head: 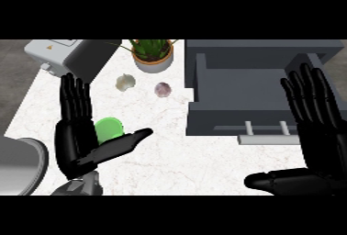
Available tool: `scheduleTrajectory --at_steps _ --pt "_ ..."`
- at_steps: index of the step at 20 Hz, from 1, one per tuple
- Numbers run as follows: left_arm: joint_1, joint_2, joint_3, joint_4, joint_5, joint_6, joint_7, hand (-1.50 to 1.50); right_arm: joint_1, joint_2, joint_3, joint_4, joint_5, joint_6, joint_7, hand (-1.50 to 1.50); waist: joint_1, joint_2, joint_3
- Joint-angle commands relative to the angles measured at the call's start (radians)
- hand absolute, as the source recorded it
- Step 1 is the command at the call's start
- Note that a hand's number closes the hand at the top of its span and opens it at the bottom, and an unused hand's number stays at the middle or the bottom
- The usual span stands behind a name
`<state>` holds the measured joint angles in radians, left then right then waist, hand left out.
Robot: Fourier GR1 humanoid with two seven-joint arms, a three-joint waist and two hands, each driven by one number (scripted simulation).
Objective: Pick up the cup, place it into the drawer and close the drawer
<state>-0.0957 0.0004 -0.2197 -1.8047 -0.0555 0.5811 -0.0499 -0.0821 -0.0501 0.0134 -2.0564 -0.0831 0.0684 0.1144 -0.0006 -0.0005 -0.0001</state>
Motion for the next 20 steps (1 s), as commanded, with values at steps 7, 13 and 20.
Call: scheduleTrajectory --at_steps 7,13,20 --pt "0.094 0.01 0.026 -0.02 0.005 0.014 0.023 -1.5 0.043 -0.008 -0.007 -0.024 -0.009 0.028 -0.02 -1.5 0.0 -0.001 0.0" --pt "0.144 0.021 0.128 0.132 0.135 -0.043 -0.169 -1.5 -0.013 -0.034 -0.047 -0.02 -0.033 0.024 0.034 -1.5 0.002 0.0 0.0" --pt "0.146 0.06 0.181 0.218 0.187 -0.119 -0.213 -1.5 -0.003 -0.038 -0.072 -0.023 -0.081 0.046 0.046 -1.5 0.001 0.0 0.0"
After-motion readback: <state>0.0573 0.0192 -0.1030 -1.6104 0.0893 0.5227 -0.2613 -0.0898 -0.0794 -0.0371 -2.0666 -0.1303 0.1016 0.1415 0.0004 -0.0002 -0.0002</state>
